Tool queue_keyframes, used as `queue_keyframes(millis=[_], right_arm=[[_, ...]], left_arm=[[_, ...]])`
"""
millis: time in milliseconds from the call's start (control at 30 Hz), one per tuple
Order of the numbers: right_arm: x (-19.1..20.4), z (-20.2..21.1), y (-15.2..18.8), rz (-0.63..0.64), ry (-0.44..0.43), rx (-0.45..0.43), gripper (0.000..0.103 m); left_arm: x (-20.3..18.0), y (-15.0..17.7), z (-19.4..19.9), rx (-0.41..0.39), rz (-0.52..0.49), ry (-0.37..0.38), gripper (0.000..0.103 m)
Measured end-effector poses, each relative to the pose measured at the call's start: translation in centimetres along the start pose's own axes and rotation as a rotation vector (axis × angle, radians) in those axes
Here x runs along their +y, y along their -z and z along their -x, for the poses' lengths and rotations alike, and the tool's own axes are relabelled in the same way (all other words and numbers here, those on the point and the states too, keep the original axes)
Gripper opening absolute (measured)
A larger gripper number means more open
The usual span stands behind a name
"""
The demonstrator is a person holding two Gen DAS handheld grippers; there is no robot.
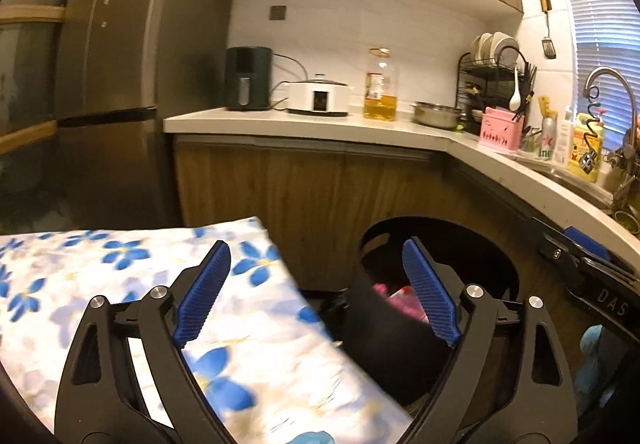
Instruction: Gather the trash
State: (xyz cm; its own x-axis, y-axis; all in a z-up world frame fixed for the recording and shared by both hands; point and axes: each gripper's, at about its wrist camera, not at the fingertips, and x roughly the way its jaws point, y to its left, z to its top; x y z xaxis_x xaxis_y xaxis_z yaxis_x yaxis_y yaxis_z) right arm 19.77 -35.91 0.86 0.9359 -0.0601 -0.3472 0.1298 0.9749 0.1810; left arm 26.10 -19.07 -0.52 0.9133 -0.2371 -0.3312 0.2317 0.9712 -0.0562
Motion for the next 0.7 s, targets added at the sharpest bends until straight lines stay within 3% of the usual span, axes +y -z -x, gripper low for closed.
queue_keyframes(millis=[267,700], right_arm=[[3.5,4.2,1.4,0.052,0.009,0.025,0.096],[8.5,12.6,3.8,0.098,0.005,-0.003,0.096]], left_arm=[[2.9,1.5,6.8,-0.005,-0.027,-0.067,0.094],[8.0,4.4,17.0,-0.007,0.014,-0.143,0.096]])
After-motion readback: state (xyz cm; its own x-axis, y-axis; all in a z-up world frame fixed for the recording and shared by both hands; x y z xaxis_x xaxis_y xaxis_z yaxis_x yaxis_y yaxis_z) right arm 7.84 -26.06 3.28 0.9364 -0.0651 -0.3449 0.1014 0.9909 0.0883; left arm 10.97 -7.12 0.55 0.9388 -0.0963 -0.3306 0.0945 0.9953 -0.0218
